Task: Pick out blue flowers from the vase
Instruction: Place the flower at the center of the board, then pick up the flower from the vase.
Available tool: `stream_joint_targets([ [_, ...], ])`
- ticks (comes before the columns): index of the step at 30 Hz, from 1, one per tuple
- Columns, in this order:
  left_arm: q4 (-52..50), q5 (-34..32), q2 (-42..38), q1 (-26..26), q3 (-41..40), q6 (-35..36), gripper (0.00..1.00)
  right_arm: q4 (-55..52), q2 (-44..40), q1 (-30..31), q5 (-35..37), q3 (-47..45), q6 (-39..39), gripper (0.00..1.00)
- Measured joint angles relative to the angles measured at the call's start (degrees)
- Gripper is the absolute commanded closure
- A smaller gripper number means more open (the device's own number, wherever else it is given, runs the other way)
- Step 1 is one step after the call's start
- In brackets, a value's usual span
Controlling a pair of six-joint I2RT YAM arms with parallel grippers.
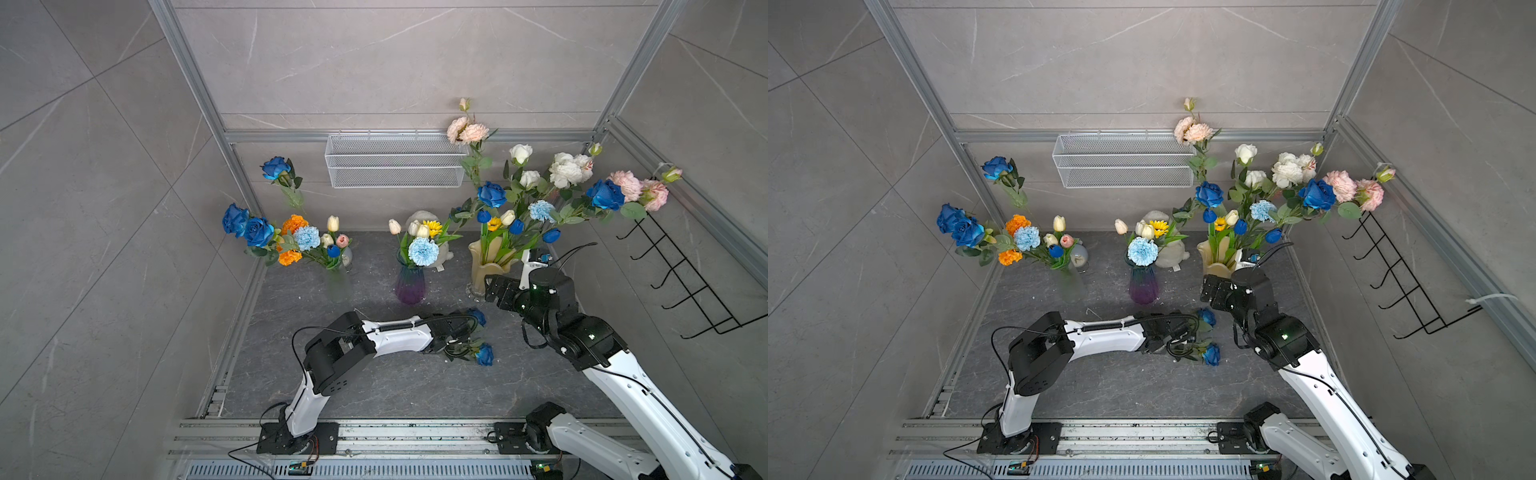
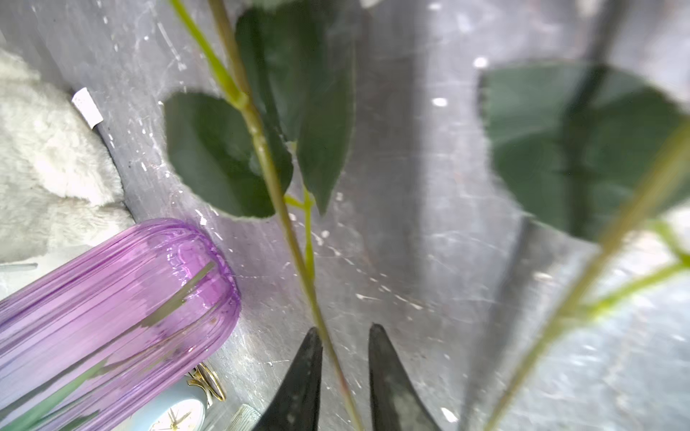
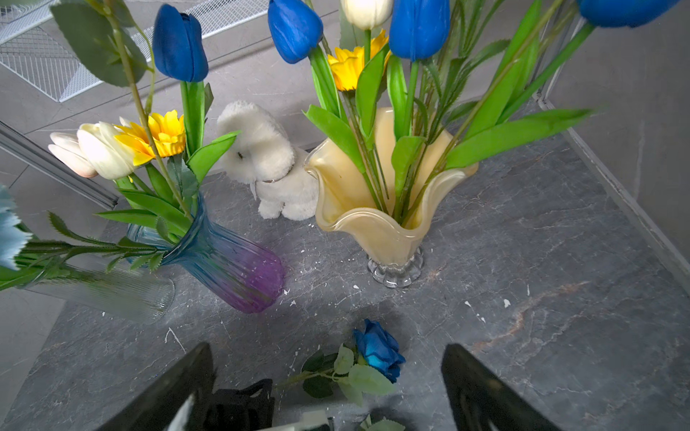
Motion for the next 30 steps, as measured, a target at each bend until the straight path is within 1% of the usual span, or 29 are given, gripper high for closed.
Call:
stream_joint_targets([
  [5, -0.1, -0.1, 0.1, 0.5, 1.0, -0.2, 0.65, 0.0, 0.5, 0.0, -0.4, 0.0, 0.0, 0.04],
  [10, -0.6, -0.2, -0.1, 0.6, 1.3, -1.2, 0.55, 0.5, 0.7, -0.1, -1.4, 0.0, 0.0, 0.03],
  [14, -1.4, -0.3, -2.9, 0.7, 1.1, -3.0, 0.49, 1.6, 1.8, -0.1, -3.4, -0.1, 0.0, 0.03],
  [17, -1.4, -0.3, -8.4, 0.9, 0.4, -5.7, 0.46, 3.2, 3.1, -0.1, -5.5, -0.3, 0.0, 0.03],
  [23, -0.4, -0.9, -22.2, 1.6, -1.5, -13.2, 0.44, 6.8, 7.4, -0.1, -9.6, -0.8, 0.2, 0.03],
  [27, 3.3, -1.5, -30.2, 4.7, -6.3, -20.4, 0.41, 9.4, 11.1, -0.4, -12.5, -0.7, 0.6, 0.03],
  [30, 7.7, -1.6, -35.8, 7.8, -11.8, -24.9, 0.36, 11.0, 13.9, -0.4, -14.6, -0.5, 1.4, 0.03],
])
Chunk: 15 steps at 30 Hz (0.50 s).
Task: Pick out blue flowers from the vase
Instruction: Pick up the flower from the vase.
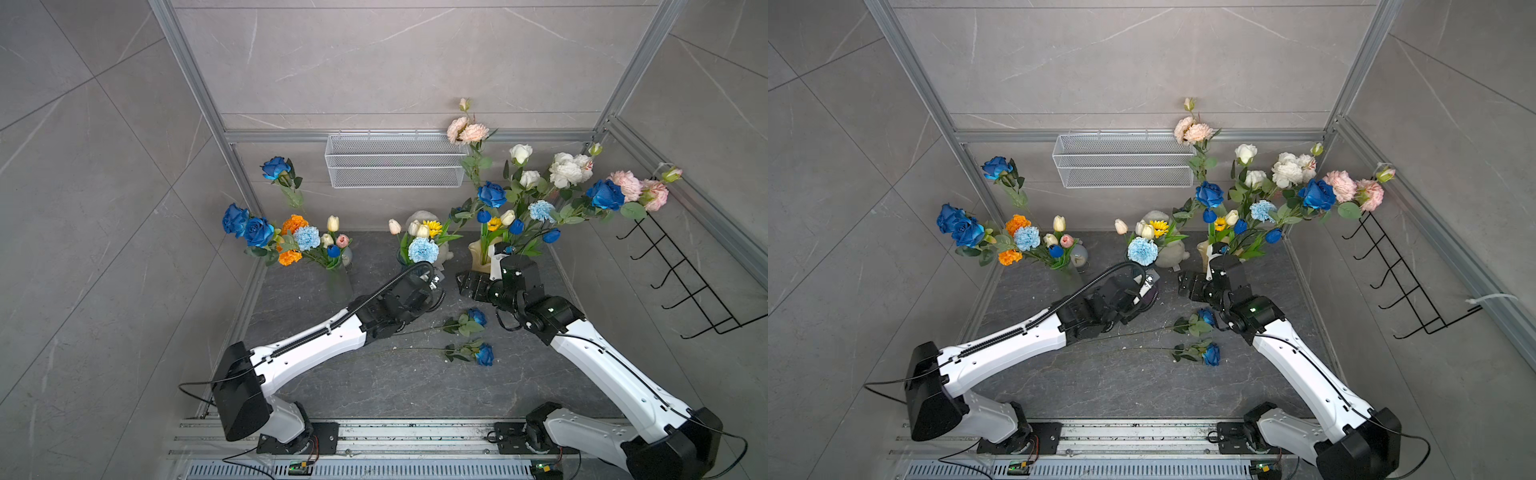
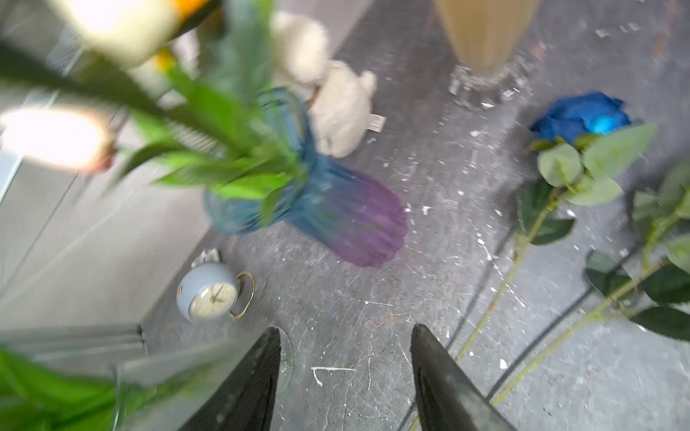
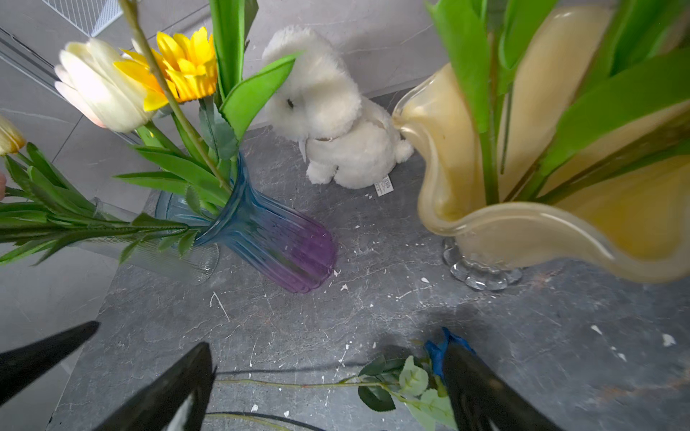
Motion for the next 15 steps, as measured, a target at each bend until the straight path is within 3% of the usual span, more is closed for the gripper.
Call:
stream_joint_targets([
  [5, 6.6, 0.3, -1.6, 2.5, -2.1, -3.3, 0.33, 3.2, 4.5, 0.0, -3.2, 1.6, 1.9, 0.04],
  [15, 19.0, 11.3, -1.2, 6.7, -2.9, -5.1, 0.32, 10.7, 11.8, -1.9, -8.5, 4.7, 7.0, 0.05],
])
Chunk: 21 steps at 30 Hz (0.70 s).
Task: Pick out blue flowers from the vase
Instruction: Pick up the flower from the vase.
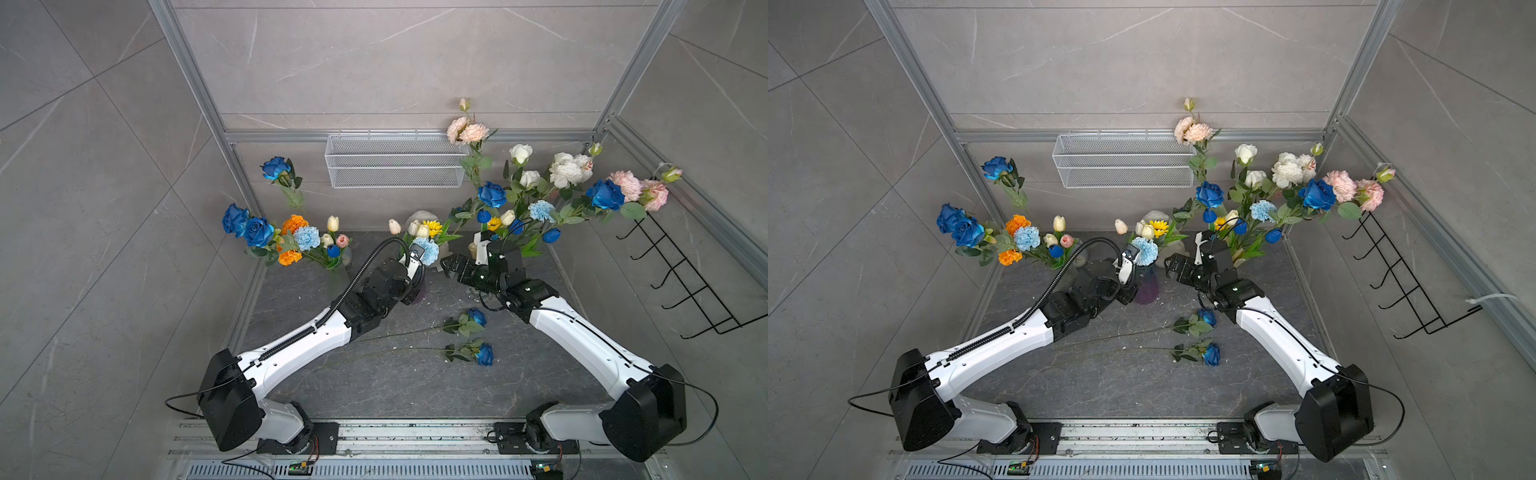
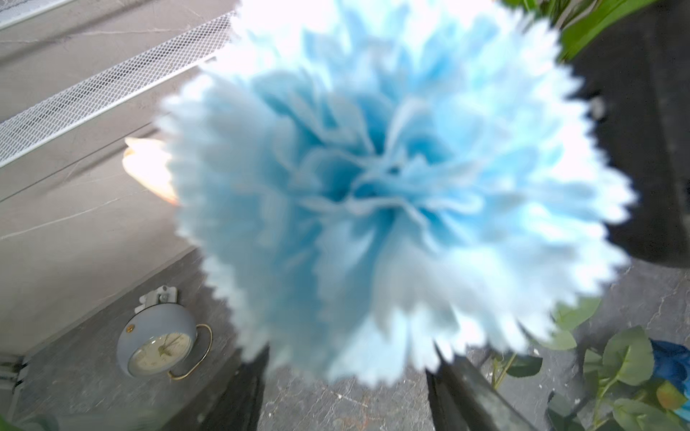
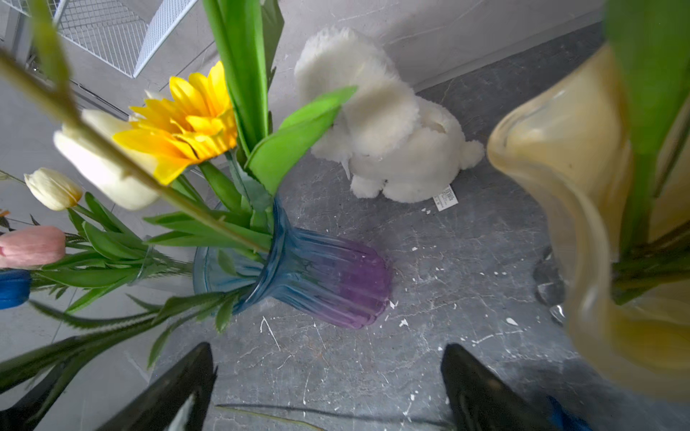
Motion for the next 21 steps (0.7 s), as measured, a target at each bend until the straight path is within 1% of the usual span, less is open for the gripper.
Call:
stream_joint_targets([
  [5, 5.1, 2.5, 1.8, 1.7, 0.0, 0.1, 0.32, 3.3, 3.8, 0.0, -2.1, 0.8, 2.0, 0.05],
  [12, 9.3, 5.6, 6.0, 2.2, 0.0, 0.1, 0.33, 5.9, 6.4, 0.0, -3.6, 1.4, 3.4, 0.05],
  [16, 11.7, 6.5, 7.1, 2.3, 0.0, 0.5, 0.41, 7.2, 8.2, 0.0, -4.9, 2.8, 4.1, 0.06],
  [21, 14.3, 6.4, 7.4, 2.3, 0.1, 1.2, 0.44, 7.9, 9.1, -0.1, -5.2, 3.2, 4.5, 0.06],
])
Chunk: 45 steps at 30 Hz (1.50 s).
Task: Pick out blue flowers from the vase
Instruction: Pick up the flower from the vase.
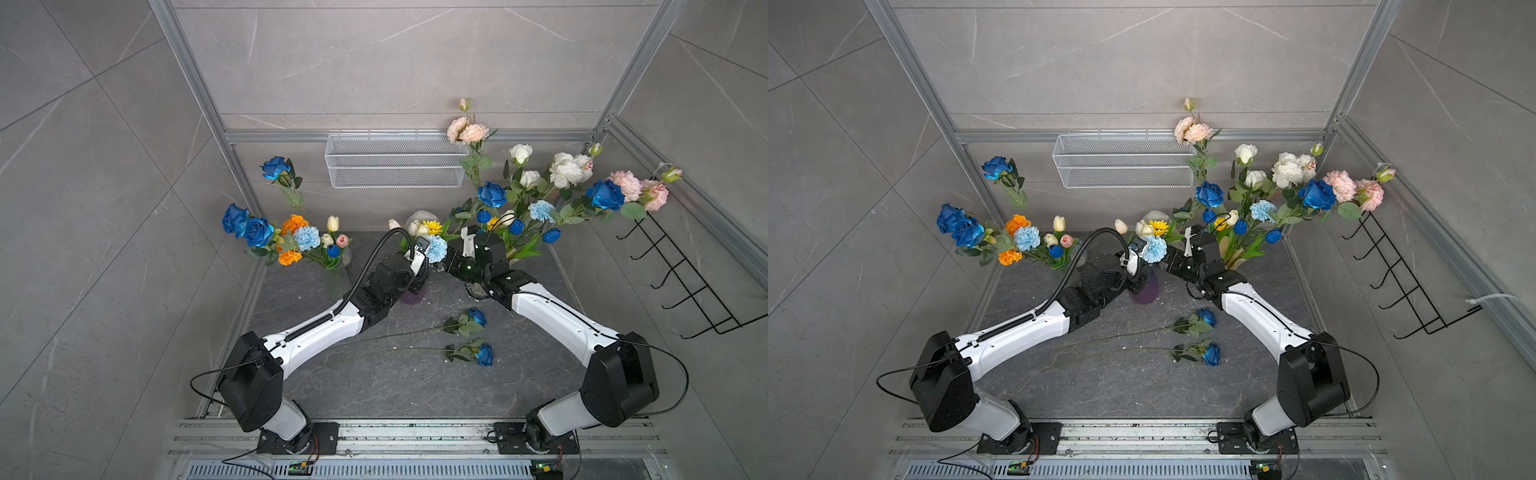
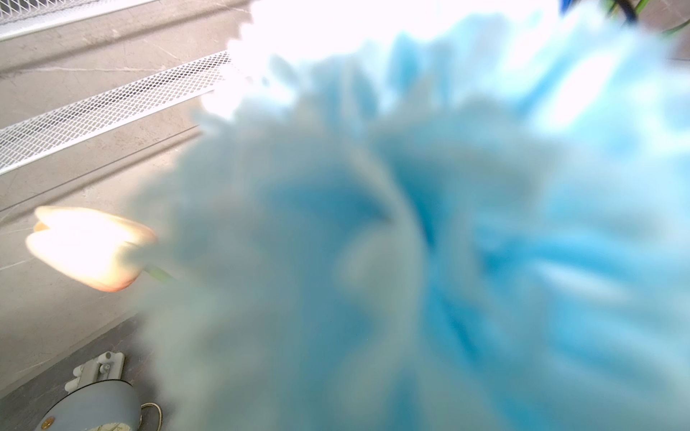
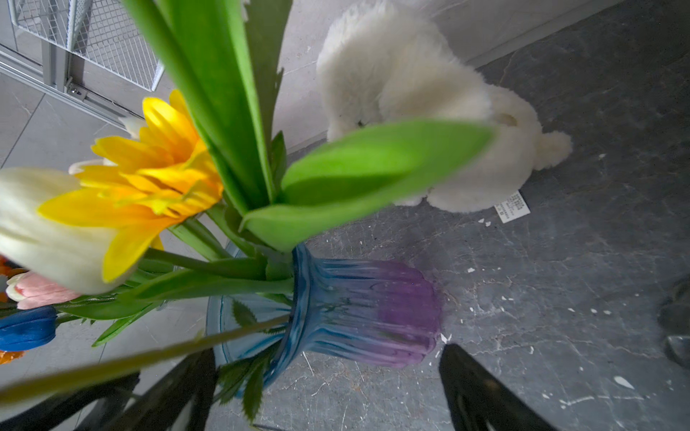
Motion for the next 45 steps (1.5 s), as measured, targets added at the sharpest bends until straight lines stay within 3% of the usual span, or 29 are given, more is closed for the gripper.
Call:
stream_joint_targets([
  [12, 4.3, 0.1, 1.2, 0.9, 1.0, 1.8, 0.57, 0.5, 3.2, 0.0, -2.0, 1.6, 0.2, 0.06],
  [17, 5.7, 0.1, 1.3, 1.5, 1.0, 2.1, 0.7, 0.5, 3.2, 0.0, -2.2, 1.6, 0.1, 0.06],
  [22, 6.6, 0.1, 2.7, 2.6, 1.9, 2.3, 0.94, 0.5, 3.2, 0.0, -2.2, 1.6, 0.1, 0.06],
  [26, 6.9, 0.2, 2.8, 3.4, 2.4, 2.3, 1.0, 0.5, 3.2, 0.0, -2.1, 1.5, -0.1, 0.06],
  [33, 3.1, 3.6, 1.6, 3.5, 5.8, 2.3, 1.0, 0.4, 3.2, 0.0, -1.7, 1.2, -0.5, 0.06],
  [45, -8.5, 12.4, -9.7, 3.5, 13.0, 1.3, 1.0, -0.6, 3.2, 0.1, -0.2, 1.2, -2.3, 0.07],
])
